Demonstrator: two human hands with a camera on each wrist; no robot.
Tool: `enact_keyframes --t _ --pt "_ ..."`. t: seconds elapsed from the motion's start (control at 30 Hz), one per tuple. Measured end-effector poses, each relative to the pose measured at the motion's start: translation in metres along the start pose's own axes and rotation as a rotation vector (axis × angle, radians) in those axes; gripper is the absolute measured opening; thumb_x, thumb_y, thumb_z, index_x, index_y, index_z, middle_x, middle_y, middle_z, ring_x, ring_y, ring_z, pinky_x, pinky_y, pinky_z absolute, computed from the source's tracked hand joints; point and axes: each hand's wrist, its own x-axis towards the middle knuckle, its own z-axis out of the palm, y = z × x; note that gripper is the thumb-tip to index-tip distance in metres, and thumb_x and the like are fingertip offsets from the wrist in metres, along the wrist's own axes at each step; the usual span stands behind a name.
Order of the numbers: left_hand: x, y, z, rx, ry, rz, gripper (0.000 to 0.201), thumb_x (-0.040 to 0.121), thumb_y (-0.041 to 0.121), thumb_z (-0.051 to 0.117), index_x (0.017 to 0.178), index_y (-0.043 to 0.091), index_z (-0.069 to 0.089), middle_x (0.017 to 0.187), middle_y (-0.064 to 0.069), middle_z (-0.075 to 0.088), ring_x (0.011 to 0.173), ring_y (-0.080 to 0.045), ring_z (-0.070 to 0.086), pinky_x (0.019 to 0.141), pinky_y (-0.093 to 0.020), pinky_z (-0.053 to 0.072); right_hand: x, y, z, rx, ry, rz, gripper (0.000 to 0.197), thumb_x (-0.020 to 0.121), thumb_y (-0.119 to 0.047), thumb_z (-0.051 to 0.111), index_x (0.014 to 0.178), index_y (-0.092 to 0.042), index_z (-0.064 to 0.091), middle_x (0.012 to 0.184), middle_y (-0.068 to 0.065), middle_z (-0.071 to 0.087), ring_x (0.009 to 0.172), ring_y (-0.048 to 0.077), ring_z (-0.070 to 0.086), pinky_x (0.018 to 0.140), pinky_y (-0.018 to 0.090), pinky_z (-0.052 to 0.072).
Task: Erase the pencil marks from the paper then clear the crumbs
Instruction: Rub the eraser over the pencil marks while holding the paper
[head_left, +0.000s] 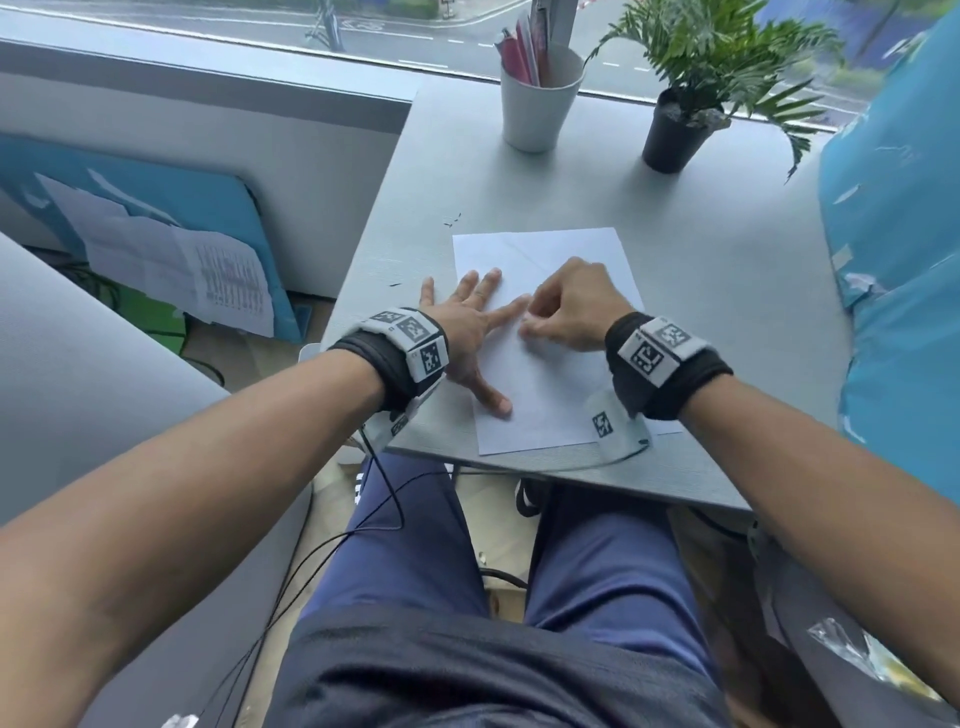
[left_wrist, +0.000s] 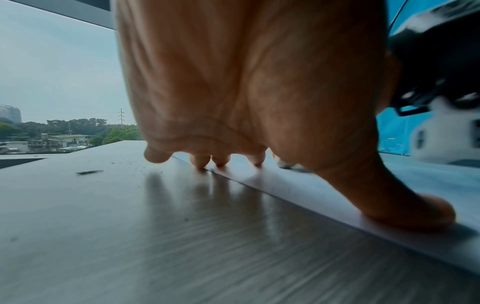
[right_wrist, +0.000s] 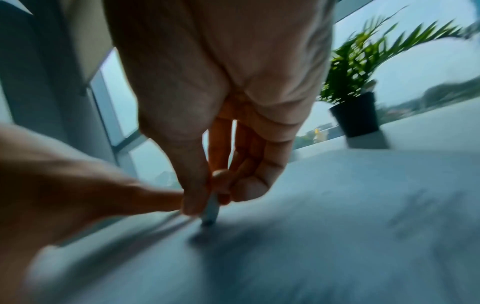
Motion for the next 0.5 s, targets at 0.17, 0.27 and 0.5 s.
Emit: enact_keyframes --t 0.17,0.27,0.5 --pt "0.001 -0.001 0.003 -0.011 -0.008 0.007 0.155 0.038 0.086 0.077 0.15 0.046 -0.023 0.158 -0.001 -0.038 0.146 -0.026 -0.032 0.113 -0.068 -0.013 -0.006 -0.012 0.009 0.002 -0.101 -0.091 0.004 0.074 -0.021 0.08 0.073 -0.018 0.079 0.071 -0.005 0.074 0.066 0.008 0.067 0.065 0.021 0.053" --pt "0.0 -0.001 0.004 -0.024 0.001 0.011 0.157 0.037 0.085 0.078 0.151 0.044 -0.021 0.158 -0.001 -0.038 0.146 -0.026 -0.033 0.114 -0.067 -0.014 -0.005 -0.007 0.005 -0.008 -0.082 -0.12 0.007 0.073 -0.023 0.078 0.076 -0.017 0.08 0.071 -0.002 0.075 0.067 0.012 0.068 0.063 0.026 0.053" --pt "0.0 -0.001 0.004 -0.028 0.0 0.027 0.159 0.033 0.086 0.077 0.152 0.043 -0.02 0.157 0.0 -0.039 0.145 -0.026 -0.033 0.114 -0.067 -0.014 0.001 -0.011 0.002 -0.032 -0.062 -0.117 0.008 0.068 -0.025 0.083 0.068 -0.019 0.078 0.065 -0.005 0.072 0.064 0.013 0.067 0.066 0.033 0.056"
